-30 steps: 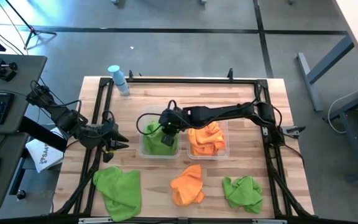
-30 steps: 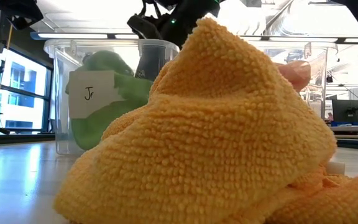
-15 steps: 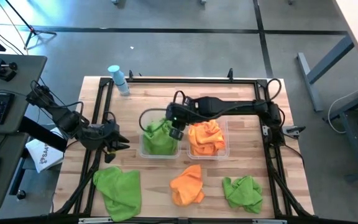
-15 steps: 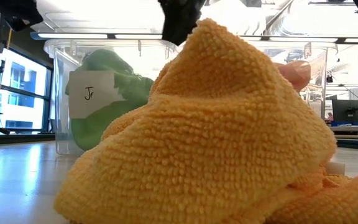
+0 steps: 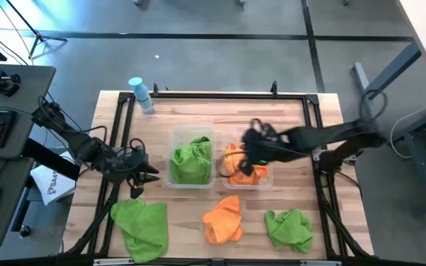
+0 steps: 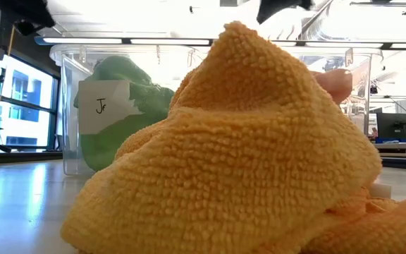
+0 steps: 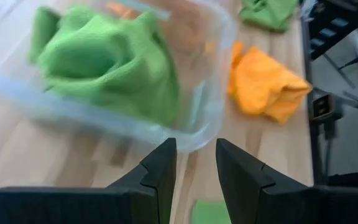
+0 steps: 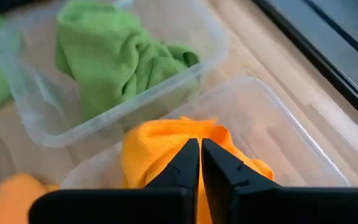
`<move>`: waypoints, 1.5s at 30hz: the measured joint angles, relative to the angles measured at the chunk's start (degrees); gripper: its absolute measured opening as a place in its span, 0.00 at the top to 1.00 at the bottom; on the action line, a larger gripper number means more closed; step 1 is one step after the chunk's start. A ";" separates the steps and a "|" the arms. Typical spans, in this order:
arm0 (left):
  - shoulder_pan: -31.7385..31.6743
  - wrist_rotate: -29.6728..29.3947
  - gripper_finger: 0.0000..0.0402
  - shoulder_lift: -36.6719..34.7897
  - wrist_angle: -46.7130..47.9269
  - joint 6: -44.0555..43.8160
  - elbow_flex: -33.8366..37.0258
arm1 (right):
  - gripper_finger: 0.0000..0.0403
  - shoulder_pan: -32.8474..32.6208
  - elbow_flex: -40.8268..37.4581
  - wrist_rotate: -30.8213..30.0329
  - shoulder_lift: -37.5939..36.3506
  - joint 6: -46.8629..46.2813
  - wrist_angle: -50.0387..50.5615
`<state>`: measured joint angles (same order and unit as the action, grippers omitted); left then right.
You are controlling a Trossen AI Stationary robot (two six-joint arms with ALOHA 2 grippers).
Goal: Sort microfiber towel by color & place in baskets
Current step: Put the orange towel into the right transparent bin
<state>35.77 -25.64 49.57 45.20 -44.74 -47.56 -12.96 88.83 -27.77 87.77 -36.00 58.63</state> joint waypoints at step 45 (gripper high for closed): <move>-4.23 16.12 0.75 68.70 -9.81 42.97 -44.84 | 1.00 -37.94 -35.31 -15.34 -36.84 -28.11 -0.70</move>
<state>31.54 -9.52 118.27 35.39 -1.77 -92.40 -50.90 53.52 -43.10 50.94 -64.12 57.93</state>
